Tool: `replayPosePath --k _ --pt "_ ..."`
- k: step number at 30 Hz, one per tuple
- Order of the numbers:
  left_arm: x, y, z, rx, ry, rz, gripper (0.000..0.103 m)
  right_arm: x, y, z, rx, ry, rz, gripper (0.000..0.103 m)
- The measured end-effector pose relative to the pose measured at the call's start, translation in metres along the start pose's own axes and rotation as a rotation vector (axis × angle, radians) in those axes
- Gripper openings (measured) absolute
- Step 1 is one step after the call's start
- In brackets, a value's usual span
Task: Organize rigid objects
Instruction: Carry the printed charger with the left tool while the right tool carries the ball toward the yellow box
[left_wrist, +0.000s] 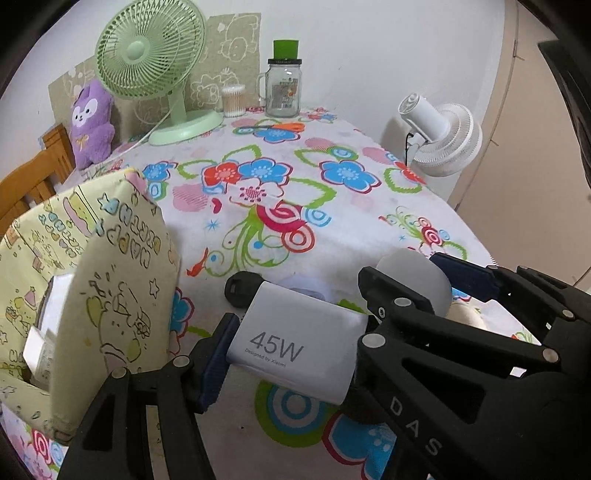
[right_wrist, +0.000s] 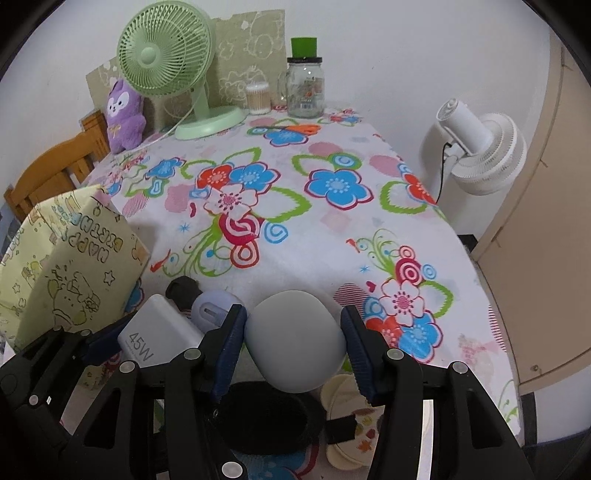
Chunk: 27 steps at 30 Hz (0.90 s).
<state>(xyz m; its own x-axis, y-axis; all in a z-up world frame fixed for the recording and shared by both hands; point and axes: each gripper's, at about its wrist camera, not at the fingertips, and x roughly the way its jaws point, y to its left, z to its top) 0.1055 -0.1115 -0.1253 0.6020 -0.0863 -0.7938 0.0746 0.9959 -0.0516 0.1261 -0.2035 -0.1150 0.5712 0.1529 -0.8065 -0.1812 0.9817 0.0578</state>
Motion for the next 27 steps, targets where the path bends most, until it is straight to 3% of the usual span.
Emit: replayPosePath --k 27 --pt "-0.051 -0.008 0.027 0.069 -0.078 -0.017 0.068 -0.061 0.000 0.019 0.058 -0.095 -0.051 0.056"
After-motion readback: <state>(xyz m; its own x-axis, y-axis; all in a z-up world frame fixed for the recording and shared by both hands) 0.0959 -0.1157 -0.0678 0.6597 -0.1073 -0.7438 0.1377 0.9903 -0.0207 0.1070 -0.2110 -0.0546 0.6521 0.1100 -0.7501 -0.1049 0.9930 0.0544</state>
